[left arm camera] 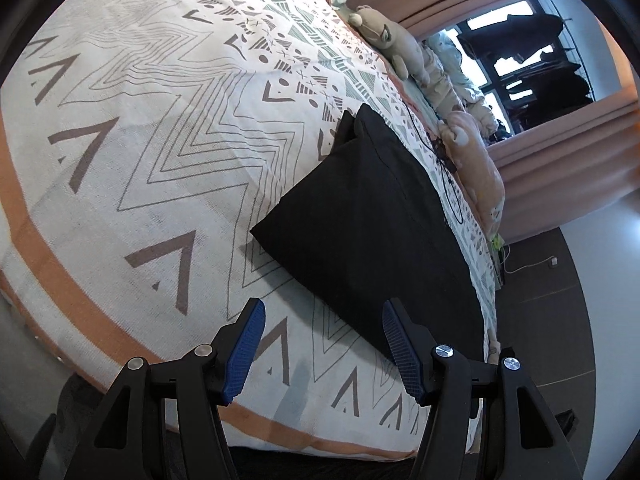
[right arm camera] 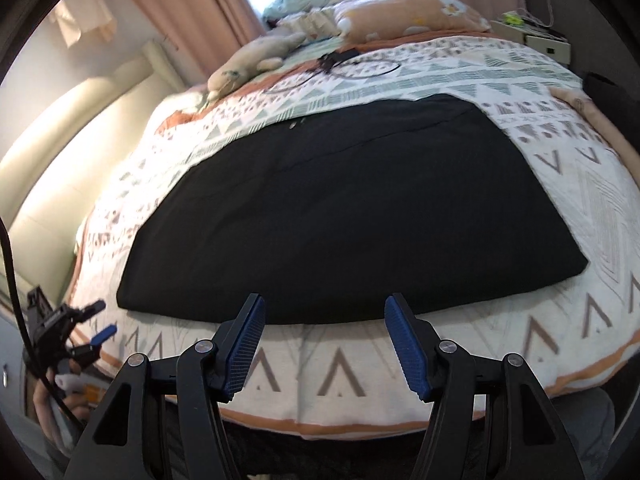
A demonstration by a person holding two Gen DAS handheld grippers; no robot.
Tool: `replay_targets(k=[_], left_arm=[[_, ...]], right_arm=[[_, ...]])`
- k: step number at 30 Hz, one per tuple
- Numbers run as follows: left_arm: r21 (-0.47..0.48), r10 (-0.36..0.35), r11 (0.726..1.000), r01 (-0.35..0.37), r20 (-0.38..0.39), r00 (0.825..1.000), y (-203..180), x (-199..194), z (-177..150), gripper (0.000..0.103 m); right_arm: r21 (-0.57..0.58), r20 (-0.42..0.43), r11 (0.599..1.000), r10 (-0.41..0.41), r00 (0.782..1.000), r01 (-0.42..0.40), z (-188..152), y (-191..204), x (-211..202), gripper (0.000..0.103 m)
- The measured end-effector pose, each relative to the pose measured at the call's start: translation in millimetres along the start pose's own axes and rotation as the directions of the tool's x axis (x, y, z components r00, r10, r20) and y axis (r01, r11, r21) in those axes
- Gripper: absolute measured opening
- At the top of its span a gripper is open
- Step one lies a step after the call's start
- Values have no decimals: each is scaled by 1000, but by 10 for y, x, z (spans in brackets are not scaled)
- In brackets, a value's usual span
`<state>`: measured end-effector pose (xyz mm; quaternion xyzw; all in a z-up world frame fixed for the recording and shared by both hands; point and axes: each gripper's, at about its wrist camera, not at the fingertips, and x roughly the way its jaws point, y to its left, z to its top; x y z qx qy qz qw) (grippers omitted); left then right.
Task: Fold large clothes
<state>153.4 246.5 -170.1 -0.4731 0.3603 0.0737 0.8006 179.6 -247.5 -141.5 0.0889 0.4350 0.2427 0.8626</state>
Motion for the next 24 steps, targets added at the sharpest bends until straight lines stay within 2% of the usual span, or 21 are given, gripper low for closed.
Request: replay_targets(k=[10, 13, 14, 19, 21, 24], left_arm=[[-36, 37, 999, -37, -9, 999, 47, 376, 203, 62], [-60, 52, 997, -50, 25, 998, 79, 423, 217, 53], [-65, 52, 997, -49, 32, 998, 83, 436, 220, 52], [-100, 62, 993, -56, 63, 996, 95, 470, 226, 43], [-115, 67, 992, -59, 71, 995, 101, 471, 224, 41], [-155, 76, 986, -63, 78, 994, 122, 470, 210, 37]], right_arm=[[-102, -112, 995, -19, 994, 8, 75, 380, 637, 63], [-154, -139, 988, -39, 990, 18, 94, 474, 801, 62], [-165, -152, 986, -36, 988, 11, 104, 494, 857, 58], [-185, -203, 983, -55, 978, 17, 197, 496, 1089, 55], [-187, -215, 982, -75, 974, 34, 283, 468, 1188, 47], [-176, -229, 983, -82, 970, 42, 427, 424, 1303, 41]])
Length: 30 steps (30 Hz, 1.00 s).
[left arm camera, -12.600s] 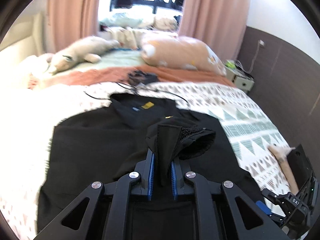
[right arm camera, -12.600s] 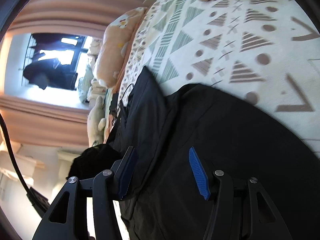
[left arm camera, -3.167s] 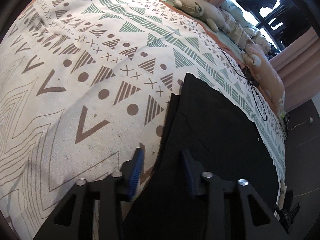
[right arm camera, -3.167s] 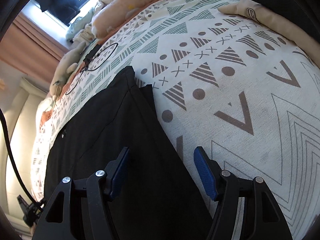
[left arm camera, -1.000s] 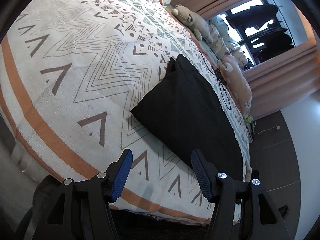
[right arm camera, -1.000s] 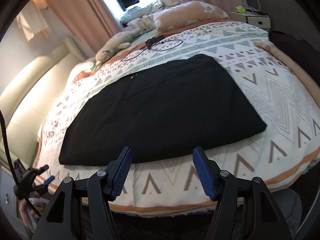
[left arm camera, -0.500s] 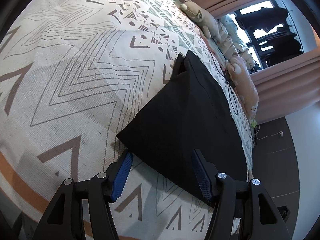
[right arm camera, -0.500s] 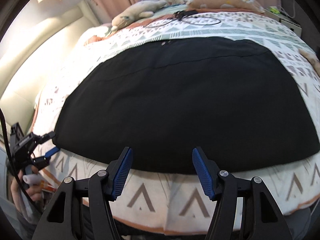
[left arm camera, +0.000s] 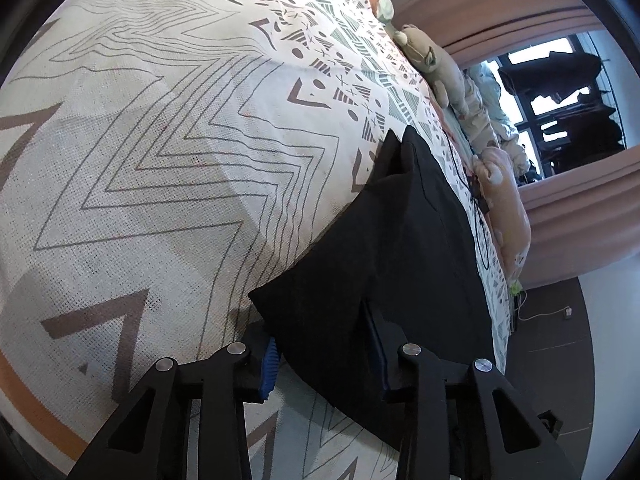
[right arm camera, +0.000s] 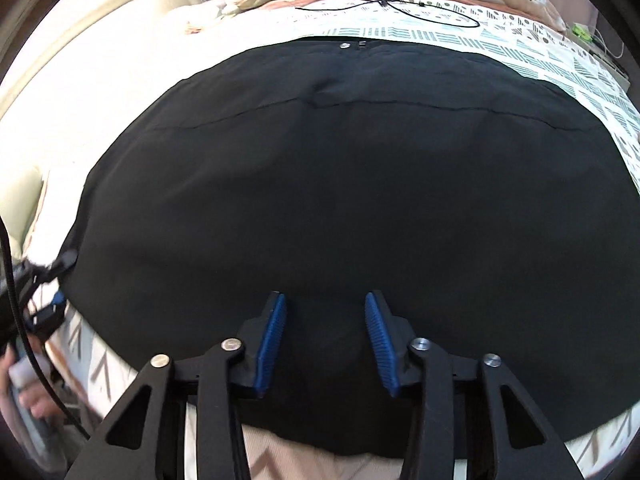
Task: Fold large clothes
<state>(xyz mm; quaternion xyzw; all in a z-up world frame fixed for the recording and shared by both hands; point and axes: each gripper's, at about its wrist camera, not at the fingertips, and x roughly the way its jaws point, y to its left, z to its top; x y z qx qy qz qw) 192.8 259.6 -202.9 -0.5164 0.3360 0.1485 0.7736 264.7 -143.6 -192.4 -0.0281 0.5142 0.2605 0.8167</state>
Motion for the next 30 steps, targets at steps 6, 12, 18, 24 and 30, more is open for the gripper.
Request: replay_targets(k=[6, 12, 18, 24, 30], left_arm=[[-43, 18, 999, -18, 3, 1000, 14, 17, -6, 35], [-57, 37, 998, -36, 13, 999, 4, 17, -17, 34], [-69, 44, 997, -43, 18, 999, 18, 2, -39, 34], [-94, 45, 995, -43, 17, 999, 21, 27, -28, 34], [-109, 26, 994, -27, -11, 1000, 38, 53, 22, 35]], right_arm=[[20, -6, 999, -28, 1000, 28, 480, -152, 153, 39], [40, -2, 997, -64, 998, 64, 904, -218, 330, 39], [90, 18, 993, -79, 997, 77, 1166, -313, 429, 39], [54, 33, 992, -112, 993, 110, 1425, -389, 532, 39], [40, 17, 993, -113, 993, 113, 1489, -468, 390, 39]])
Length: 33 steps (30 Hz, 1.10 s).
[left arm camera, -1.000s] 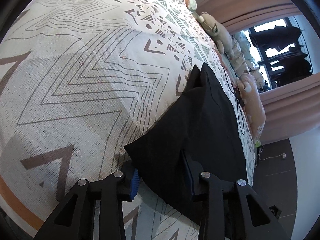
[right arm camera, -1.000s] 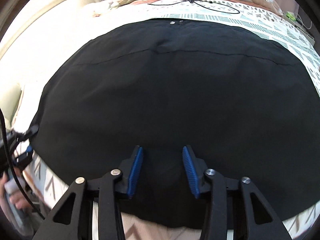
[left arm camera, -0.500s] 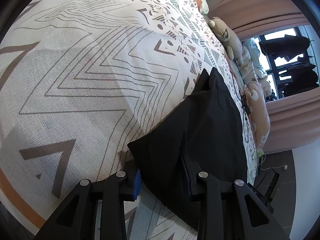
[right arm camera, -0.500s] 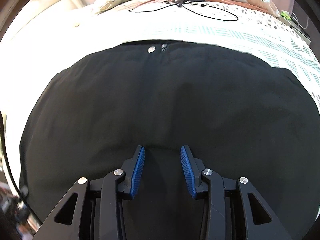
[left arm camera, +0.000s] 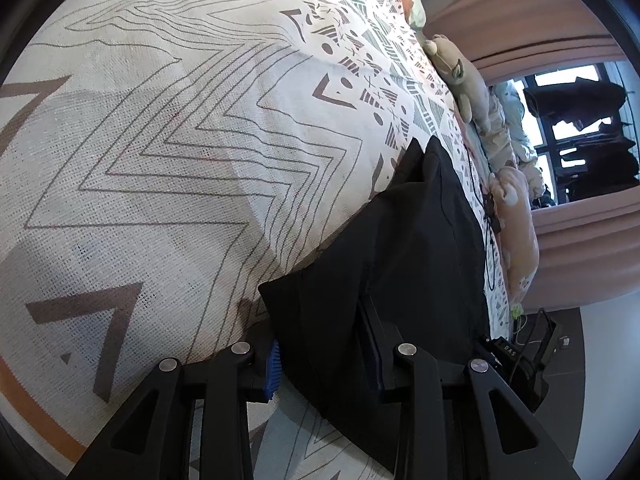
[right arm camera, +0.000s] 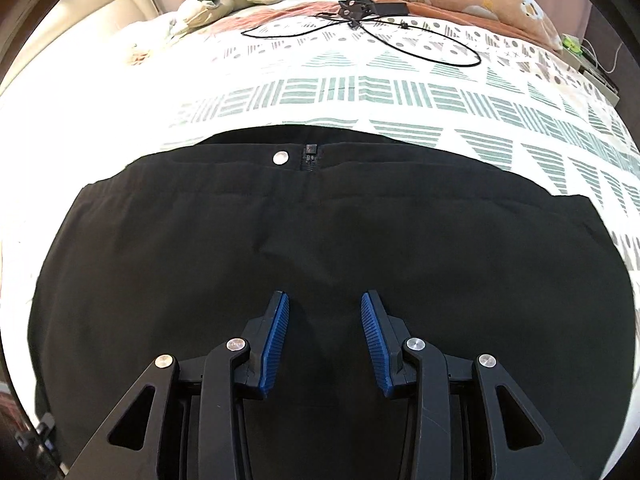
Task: Fold large clothes
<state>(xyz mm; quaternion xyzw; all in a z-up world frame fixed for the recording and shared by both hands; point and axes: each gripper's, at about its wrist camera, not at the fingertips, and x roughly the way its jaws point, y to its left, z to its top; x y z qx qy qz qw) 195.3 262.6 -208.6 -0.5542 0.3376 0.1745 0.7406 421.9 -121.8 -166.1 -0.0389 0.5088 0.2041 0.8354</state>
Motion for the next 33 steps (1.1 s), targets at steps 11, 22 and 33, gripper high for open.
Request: replay_targets(k=[11, 22, 33], left_arm=[[-24, -39, 999, 39, -22, 999, -88, -18, 63, 25], [119, -114, 987, 107, 54, 992, -659, -385, -10, 15], [252, -164, 957, 144, 63, 984, -1240, -605, -210, 13]], right_arm=[[7, 14, 991, 132, 991, -132, -534, 55, -418, 39], [72, 31, 958, 278, 960, -279, -1042, -132, -757, 39], [104, 24, 916, 386, 922, -386, -1443, -235, -872, 39]])
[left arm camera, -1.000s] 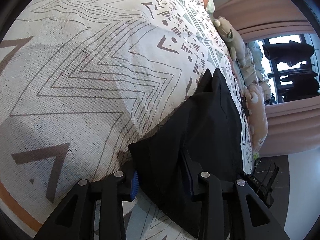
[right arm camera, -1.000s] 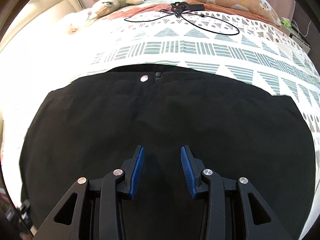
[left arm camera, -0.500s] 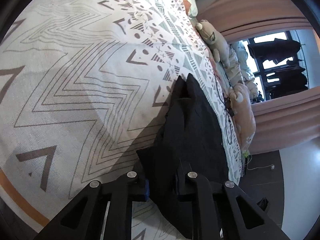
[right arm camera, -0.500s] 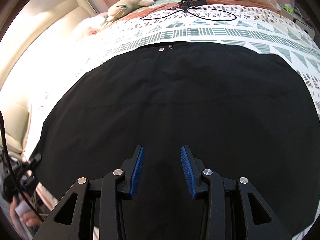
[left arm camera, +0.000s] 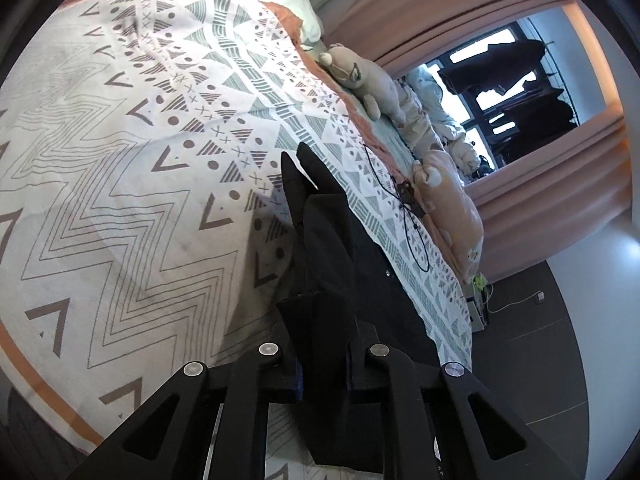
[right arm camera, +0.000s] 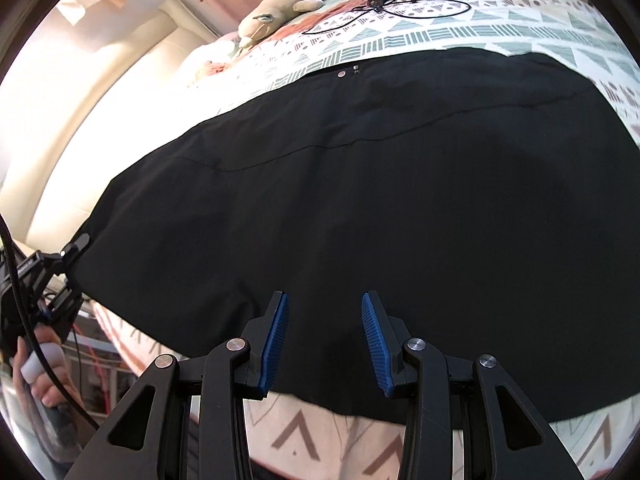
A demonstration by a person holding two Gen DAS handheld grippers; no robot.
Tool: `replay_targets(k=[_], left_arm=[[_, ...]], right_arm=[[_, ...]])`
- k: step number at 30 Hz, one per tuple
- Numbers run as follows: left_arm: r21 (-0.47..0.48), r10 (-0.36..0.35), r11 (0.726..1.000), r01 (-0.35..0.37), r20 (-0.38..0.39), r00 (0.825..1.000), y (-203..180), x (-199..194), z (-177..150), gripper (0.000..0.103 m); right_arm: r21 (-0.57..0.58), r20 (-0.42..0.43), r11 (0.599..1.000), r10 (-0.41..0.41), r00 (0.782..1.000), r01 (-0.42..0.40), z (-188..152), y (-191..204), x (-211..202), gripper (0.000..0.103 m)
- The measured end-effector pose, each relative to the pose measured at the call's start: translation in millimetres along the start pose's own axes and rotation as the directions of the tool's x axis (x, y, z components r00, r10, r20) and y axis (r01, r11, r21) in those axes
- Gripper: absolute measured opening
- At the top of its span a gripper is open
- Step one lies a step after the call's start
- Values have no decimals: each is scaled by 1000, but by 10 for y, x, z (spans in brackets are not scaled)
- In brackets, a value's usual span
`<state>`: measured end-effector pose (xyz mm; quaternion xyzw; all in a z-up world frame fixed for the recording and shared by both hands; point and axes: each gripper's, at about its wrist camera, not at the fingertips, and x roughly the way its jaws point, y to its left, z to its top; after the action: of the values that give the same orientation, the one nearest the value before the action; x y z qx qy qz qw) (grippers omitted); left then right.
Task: Fold large clothes
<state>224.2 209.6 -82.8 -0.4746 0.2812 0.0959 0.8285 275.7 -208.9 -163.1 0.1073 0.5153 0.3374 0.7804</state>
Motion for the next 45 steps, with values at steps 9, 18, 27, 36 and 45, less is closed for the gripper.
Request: replay_targets(k=[9, 18, 27, 36, 45], left_arm=[[115, -76, 990, 78, -19, 997, -545, -43, -103, 13], [214, -119, 968, 130, -61, 991, -1048, 34, -265, 12], [252, -183, 945, 207, -118, 976, -1475, 95, -379, 11], [321, -225, 900, 295, -236, 945, -2062, 393, -695, 11], [357, -185, 875, 328, -378, 907, -2454, 1034, -1276, 11]], right_arm=[[24, 53, 1000, 17, 998, -19, 12, -133, -239, 41], [63, -36, 991, 122, 992, -120, -251, -44, 270, 41], [42, -9, 996, 82, 997, -81, -422, -2, 488, 42], [112, -10, 976, 189, 982, -187, -416, -314, 274, 41], [256, 171, 960, 73, 982, -116, -519, -1180, -736, 41]])
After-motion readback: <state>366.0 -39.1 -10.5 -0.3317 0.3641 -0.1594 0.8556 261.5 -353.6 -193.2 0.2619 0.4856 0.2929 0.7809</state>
